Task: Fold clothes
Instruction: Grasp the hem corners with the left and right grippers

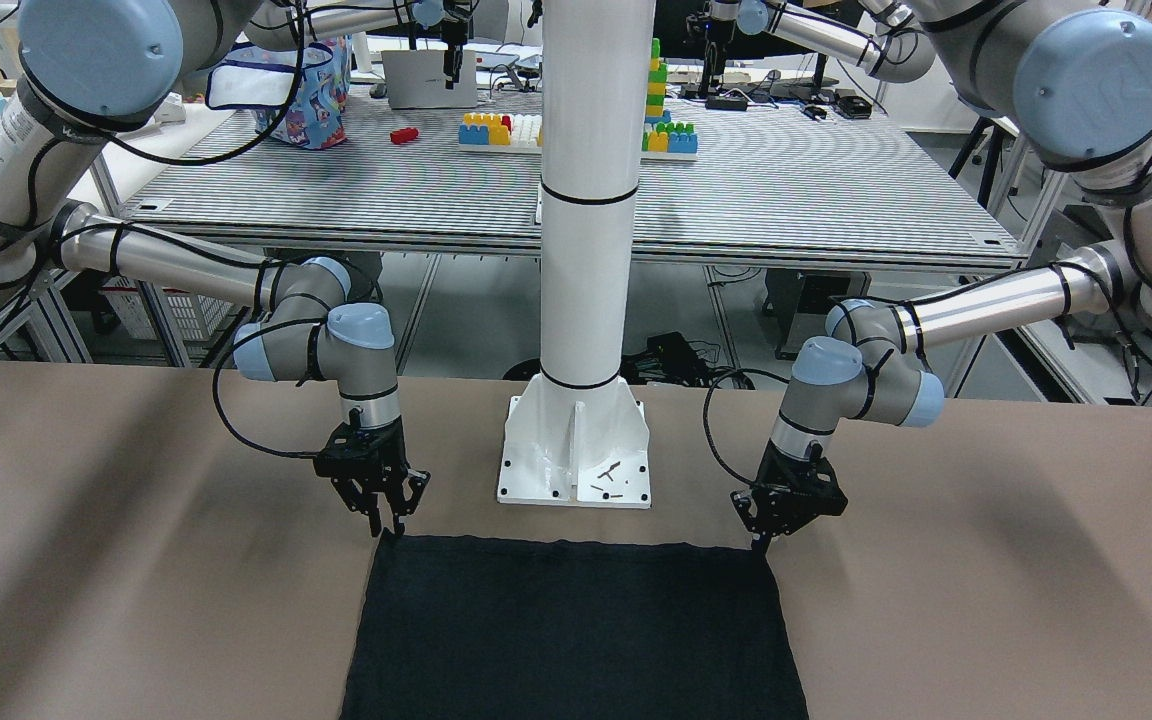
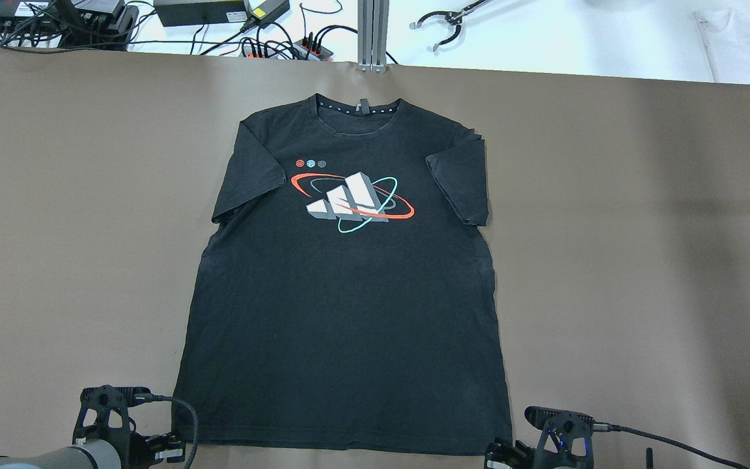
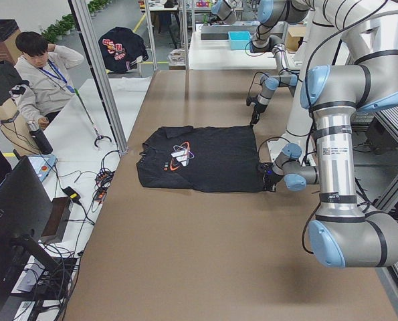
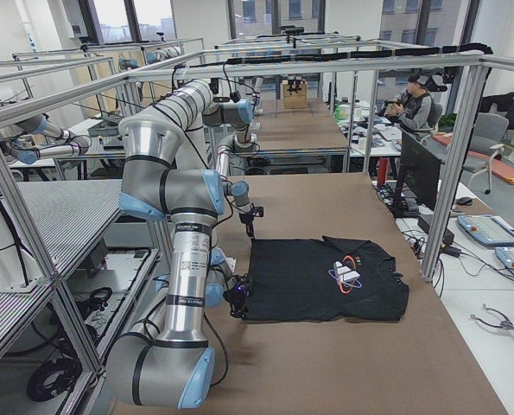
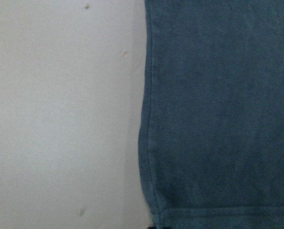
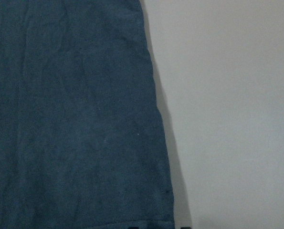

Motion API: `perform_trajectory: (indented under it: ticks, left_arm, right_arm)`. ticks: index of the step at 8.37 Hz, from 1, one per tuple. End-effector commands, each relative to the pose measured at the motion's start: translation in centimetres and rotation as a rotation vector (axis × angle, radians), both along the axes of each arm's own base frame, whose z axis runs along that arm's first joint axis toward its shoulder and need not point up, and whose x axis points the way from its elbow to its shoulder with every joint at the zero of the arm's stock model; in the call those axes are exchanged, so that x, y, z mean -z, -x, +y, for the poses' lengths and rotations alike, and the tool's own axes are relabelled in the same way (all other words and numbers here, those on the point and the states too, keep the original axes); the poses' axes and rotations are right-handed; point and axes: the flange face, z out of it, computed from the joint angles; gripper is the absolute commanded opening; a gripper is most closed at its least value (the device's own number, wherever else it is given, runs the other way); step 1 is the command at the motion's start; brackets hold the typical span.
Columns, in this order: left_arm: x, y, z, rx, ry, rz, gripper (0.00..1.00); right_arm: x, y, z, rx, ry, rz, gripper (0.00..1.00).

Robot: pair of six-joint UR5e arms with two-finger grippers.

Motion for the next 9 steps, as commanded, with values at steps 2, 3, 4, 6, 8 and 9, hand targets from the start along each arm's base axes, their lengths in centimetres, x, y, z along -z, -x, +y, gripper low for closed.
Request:
perform_trajectory:
  ticks: [2,3,4,6,8,9]
  left_arm:
    - [0.04,-0.02,0.0,0.0,0.0,0.001,0.0]
    - [0.04,-0.02,0.0,0.0,0.0,0.001,0.0]
    - [0.04,-0.03,0.02,-0.001,0.001,0.001,0.0]
    - [0.11,0.0,0.02,-0.001,0.001,0.002,0.0]
    - [0.19,0.06,-0.05,0.0,0.001,0.004,0.0]
    - [0.8,0.37,-0.22,0.004,0.001,0.018,0.0]
  right_arm:
    - [-0.85,0.48,0.05,0.0,-0.002,0.018,0.37]
    - [-0.85,0.49,0.06,0.001,-0.001,0.018,0.31]
    - [-0.92,0.51,0.05,0.0,-0.002,0.019,0.24]
    - [-0.85,0.48,0.05,0.0,-0.002,0.018,0.13]
    - [-0.69,0.48,0.05,0.0,-0.002,0.013,0.0]
    - [-0.34,0.3,-0.02,-0.001,-0.003,0.008,0.0]
